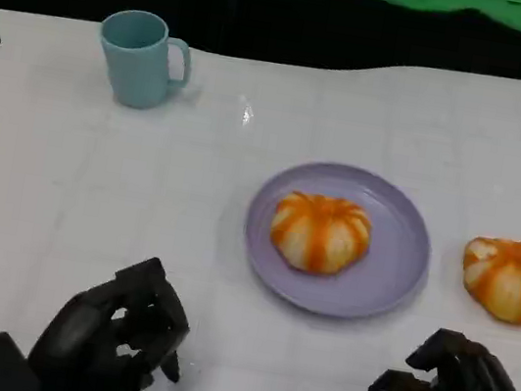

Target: Grasp the bread from the table and place it into the plate.

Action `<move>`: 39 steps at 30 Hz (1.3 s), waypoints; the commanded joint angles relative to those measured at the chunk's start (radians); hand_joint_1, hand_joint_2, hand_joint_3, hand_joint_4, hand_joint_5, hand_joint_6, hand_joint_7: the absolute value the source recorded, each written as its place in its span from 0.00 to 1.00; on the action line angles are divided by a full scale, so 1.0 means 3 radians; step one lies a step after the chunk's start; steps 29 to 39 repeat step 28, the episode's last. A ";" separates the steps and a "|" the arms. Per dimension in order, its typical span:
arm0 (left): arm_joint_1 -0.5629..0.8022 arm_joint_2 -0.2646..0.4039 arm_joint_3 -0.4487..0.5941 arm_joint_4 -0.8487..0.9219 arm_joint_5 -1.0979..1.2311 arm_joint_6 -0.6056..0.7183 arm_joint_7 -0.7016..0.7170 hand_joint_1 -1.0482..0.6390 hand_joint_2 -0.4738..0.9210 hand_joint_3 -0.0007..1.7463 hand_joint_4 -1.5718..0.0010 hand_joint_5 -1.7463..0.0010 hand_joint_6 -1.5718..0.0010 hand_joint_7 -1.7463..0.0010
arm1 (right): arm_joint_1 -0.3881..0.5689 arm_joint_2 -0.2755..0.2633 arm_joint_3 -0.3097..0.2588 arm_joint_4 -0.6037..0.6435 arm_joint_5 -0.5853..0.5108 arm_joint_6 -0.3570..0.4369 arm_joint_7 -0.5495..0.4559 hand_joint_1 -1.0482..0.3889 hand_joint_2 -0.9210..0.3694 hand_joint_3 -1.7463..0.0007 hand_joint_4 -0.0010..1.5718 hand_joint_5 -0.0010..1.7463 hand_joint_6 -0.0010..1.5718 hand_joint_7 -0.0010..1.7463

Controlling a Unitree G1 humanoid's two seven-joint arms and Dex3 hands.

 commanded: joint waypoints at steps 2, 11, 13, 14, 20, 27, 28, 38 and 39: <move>-0.0031 -0.0064 0.0158 0.0133 -0.0251 0.0094 -0.0332 0.21 1.00 0.25 0.54 0.00 0.69 0.00 | 0.0026 -0.0047 -0.0023 -0.0066 0.0037 0.0030 -0.0016 0.04 0.15 1.00 1.00 0.37 1.00 0.16; -0.0150 -0.0179 0.0370 0.0155 -0.0617 0.0572 -0.0727 0.18 1.00 0.21 0.52 0.00 0.66 0.01 | -0.0010 -0.0063 -0.0035 -0.0021 0.0032 0.0019 -0.0001 0.03 0.15 1.00 1.00 0.38 1.00 0.17; -0.0148 -0.0192 0.0392 0.0123 -0.0613 0.0639 -0.0731 0.18 1.00 0.20 0.51 0.00 0.66 0.02 | -0.0019 -0.0067 -0.0034 -0.0016 0.0021 0.0008 -0.0010 0.02 0.15 1.00 1.00 0.39 1.00 0.17; -0.0151 -0.0194 0.0402 0.0116 -0.0620 0.0669 -0.0756 0.18 1.00 0.20 0.51 0.00 0.66 0.02 | -0.0022 -0.0070 -0.0034 -0.0011 0.0018 0.0006 -0.0012 0.02 0.15 1.00 1.00 0.39 1.00 0.17; -0.0157 -0.0213 0.0443 0.0099 -0.0558 0.0716 -0.0795 0.18 1.00 0.20 0.52 0.00 0.66 0.01 | -0.0025 -0.0070 -0.0034 0.0006 0.0010 -0.0012 -0.0017 0.02 0.15 1.00 1.00 0.39 1.00 0.18; -0.0162 -0.0256 0.0471 0.0133 -0.0496 0.0635 -0.0805 0.18 1.00 0.20 0.52 0.00 0.66 0.01 | -0.0051 -0.0081 -0.0031 0.0052 -0.0002 -0.0055 0.0008 0.03 0.14 1.00 0.99 0.39 1.00 0.17; -0.0161 -0.0256 0.0475 0.0136 -0.0485 0.0638 -0.0807 0.18 1.00 0.20 0.52 0.00 0.66 0.01 | -0.0056 -0.0081 -0.0031 0.0058 0.0000 -0.0057 0.0013 0.03 0.14 1.00 0.99 0.39 1.00 0.17; -0.0161 -0.0256 0.0475 0.0136 -0.0485 0.0638 -0.0807 0.18 1.00 0.20 0.52 0.00 0.66 0.01 | -0.0056 -0.0081 -0.0031 0.0058 0.0000 -0.0057 0.0013 0.03 0.14 1.00 0.99 0.39 1.00 0.17; -0.0161 -0.0256 0.0475 0.0136 -0.0485 0.0638 -0.0807 0.18 1.00 0.20 0.52 0.00 0.66 0.01 | -0.0056 -0.0081 -0.0031 0.0058 0.0000 -0.0057 0.0013 0.03 0.14 1.00 0.99 0.39 1.00 0.17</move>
